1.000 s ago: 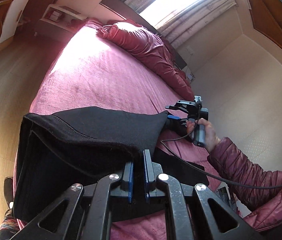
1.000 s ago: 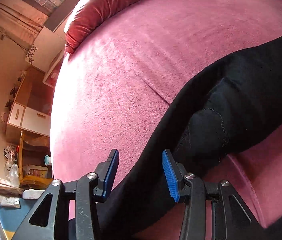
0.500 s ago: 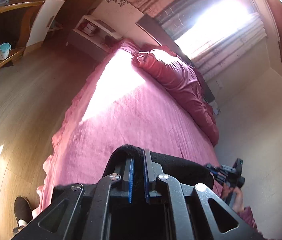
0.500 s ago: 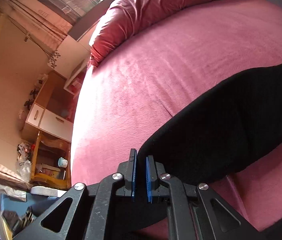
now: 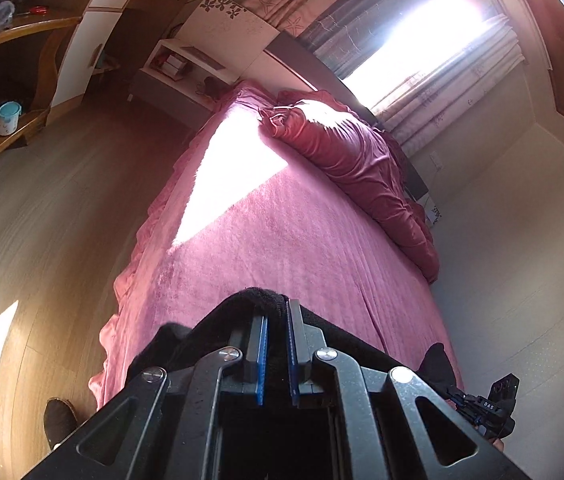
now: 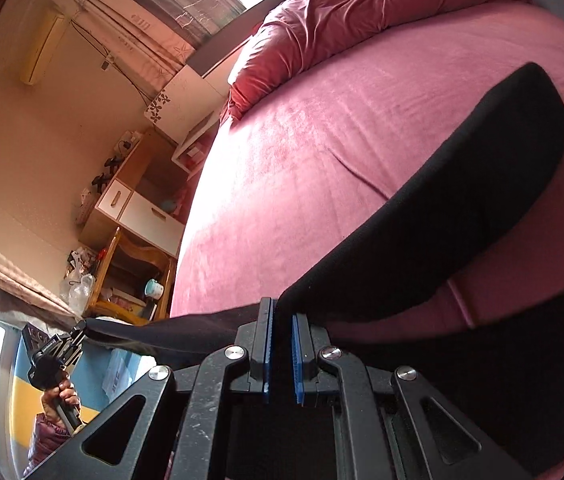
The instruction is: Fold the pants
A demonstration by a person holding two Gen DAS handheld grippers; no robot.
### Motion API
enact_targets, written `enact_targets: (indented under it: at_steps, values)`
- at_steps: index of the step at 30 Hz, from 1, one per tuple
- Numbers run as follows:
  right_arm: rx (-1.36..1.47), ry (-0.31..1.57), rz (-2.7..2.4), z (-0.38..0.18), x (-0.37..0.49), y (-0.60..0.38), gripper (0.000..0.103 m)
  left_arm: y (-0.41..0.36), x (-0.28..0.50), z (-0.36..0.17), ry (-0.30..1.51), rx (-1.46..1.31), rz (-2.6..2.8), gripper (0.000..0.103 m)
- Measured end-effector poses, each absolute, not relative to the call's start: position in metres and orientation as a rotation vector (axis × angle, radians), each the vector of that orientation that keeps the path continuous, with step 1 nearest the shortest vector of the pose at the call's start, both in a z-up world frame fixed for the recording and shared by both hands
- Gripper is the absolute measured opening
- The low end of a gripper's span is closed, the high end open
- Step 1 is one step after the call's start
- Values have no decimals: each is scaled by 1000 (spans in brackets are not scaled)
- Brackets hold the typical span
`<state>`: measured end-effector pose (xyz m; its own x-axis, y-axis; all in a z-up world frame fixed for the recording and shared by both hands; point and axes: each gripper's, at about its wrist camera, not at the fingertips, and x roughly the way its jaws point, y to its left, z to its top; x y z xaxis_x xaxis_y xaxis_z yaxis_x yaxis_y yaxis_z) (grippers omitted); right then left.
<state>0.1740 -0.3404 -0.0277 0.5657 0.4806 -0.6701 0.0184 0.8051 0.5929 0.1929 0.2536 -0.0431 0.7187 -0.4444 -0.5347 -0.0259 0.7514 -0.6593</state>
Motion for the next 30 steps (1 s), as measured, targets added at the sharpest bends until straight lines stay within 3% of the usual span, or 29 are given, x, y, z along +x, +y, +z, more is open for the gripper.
enact_targets:
  at_steps: [8, 17, 22, 30]
  values:
    - [565, 1069, 251, -83, 110, -327, 7, 261, 107, -120, 870, -826, -175, 8]
    - [530, 1178, 185, -137, 96, -319, 7, 262, 63, -181, 983, -961, -73, 9]
    - [511, 1201, 165, -152, 101, -316, 7, 271, 51, -186, 970, -1102, -51, 29]
    - [524, 1212, 150, -170, 103, -310, 7, 275, 38, -193, 985, -1202, -18, 31]
